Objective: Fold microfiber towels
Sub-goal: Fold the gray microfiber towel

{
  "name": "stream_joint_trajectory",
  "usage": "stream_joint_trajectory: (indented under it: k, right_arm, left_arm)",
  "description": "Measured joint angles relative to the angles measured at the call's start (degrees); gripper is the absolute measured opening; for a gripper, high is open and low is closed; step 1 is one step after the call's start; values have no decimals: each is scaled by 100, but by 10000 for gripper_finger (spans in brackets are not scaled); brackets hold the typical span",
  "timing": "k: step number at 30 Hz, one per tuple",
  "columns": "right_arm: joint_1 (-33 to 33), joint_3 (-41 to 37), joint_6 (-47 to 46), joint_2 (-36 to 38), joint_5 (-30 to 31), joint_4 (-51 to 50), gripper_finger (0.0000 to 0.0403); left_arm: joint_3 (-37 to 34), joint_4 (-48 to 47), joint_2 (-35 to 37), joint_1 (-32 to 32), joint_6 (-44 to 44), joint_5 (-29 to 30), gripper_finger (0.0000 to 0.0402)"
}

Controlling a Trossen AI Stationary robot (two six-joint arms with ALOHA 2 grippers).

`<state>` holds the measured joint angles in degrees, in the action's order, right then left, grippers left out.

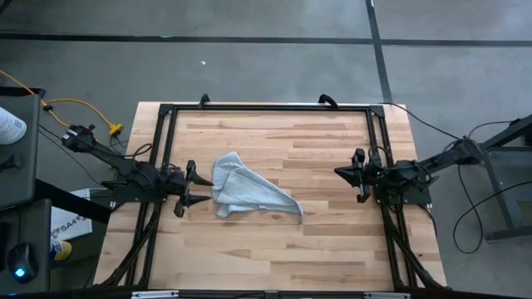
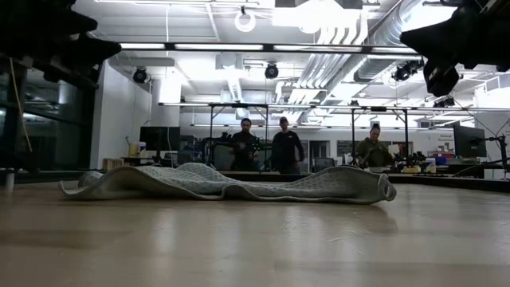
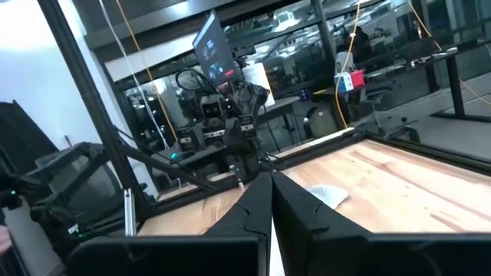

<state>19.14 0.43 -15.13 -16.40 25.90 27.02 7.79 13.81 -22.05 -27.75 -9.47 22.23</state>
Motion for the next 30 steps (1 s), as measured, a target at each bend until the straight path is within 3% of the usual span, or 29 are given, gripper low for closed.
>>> stream_joint_trajectory:
  k: [15,21,30]
  right_arm:
    - [-933,686,-16,-2007,-1515,494,2]
    - [-1087,1329,43,-3106,-2020,479,2]
    - [-1104,2176,340,-4572,-2203,308,2]
  left_arm:
    - [1547,-402,-2362,4,424,341,214]
    - [2000,-905,-2703,5,365,404,214]
    - [2320,-1764,-2712,4,316,566,214]
